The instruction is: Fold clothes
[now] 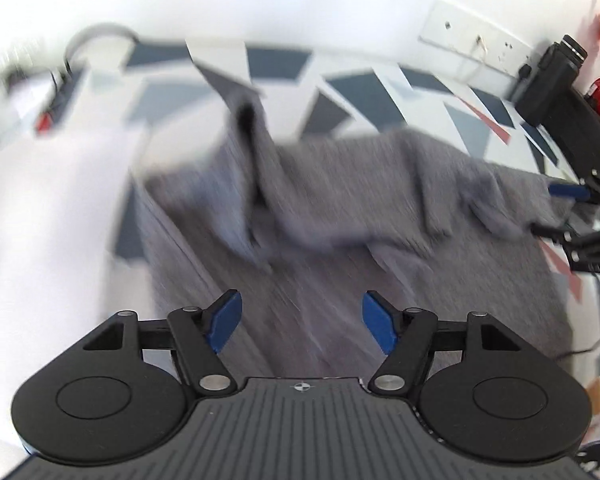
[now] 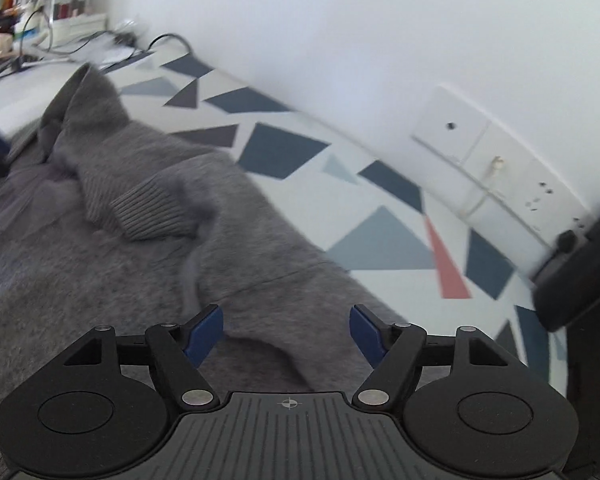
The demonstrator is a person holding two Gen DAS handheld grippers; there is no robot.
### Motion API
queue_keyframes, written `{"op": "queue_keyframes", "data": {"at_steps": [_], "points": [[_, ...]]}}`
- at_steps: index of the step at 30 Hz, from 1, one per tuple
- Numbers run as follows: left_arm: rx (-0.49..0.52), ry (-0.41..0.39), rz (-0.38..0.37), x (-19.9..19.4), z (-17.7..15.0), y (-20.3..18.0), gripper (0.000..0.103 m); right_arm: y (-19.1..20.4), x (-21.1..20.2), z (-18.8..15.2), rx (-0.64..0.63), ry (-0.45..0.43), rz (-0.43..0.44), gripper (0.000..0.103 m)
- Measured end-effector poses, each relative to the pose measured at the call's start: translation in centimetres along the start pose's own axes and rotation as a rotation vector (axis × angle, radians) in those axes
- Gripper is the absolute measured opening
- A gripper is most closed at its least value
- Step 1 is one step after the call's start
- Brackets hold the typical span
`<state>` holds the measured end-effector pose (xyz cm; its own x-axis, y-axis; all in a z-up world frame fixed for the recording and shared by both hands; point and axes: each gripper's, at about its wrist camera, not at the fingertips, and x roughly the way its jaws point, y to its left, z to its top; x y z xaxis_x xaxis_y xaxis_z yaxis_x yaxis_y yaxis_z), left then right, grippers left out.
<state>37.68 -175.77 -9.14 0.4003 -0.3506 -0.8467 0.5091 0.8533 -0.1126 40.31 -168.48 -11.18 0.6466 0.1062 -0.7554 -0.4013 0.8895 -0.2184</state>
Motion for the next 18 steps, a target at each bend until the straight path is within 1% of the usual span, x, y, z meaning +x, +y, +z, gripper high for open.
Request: {"op": "queue_keyframes", "data": {"at_steps": [1, 4, 6, 9, 10, 11, 12, 13, 14, 15, 16, 18], "points": [[0.027, -0.013, 0.028, -0.2, 0.5, 0.1, 0.069, 0.2, 0.3, 0.0, 0.004, -0.001, 0.017, 0.067], [0.159, 0.007, 0.116, 0.4, 2.2, -0.3, 0.069, 0.2, 1.1, -0.3, 0.038, 0.004, 0.039, 0.067], [0.213, 0.03, 0.132, 1.2, 3.0, -0.3, 0.069, 0.2, 1.6, -0.5, 0.061, 0.009, 0.049, 0.067], [0.218, 0.063, 0.112, 2.9, 4.0, 0.4, 0.069, 0.1, 2.3, -0.8, 0.097, 0.012, 0.072, 0.066], [0.217, 0.071, 0.103, 3.5, 4.2, 0.6, 0.061, 0.1, 2.5, -0.9, 0.107, 0.013, 0.081, 0.064], [0.222, 0.077, 0.094, 3.8, 4.4, 0.8, 0.044, 0.2, 2.7, -0.9, 0.111, 0.02, 0.082, 0.059], [0.235, 0.077, 0.088, 3.9, 4.5, 0.9, 0.035, 0.2, 2.9, -1.0, 0.113, 0.027, 0.08, 0.052], [0.251, 0.075, 0.085, 4.0, 4.6, 0.9, 0.023, 0.2, 3.1, -1.0, 0.113, 0.035, 0.073, 0.045], [0.276, 0.062, 0.09, 3.7, 4.7, 0.9, 0.02, 0.2, 3.2, -1.1, 0.115, 0.04, 0.067, 0.029], [0.308, 0.047, 0.095, 3.4, 5.0, 0.9, 0.019, -0.1, 3.2, -1.0, 0.129, 0.04, 0.068, 0.017], [0.328, 0.036, 0.096, 3.1, 5.4, 1.0, 0.014, -0.5, 3.1, -1.0, 0.146, 0.036, 0.068, 0.013], [0.35, 0.002, 0.106, 2.3, 6.4, 1.4, 0.011, -1.9, 2.5, -0.5, 0.211, 0.007, 0.069, 0.007]]}}
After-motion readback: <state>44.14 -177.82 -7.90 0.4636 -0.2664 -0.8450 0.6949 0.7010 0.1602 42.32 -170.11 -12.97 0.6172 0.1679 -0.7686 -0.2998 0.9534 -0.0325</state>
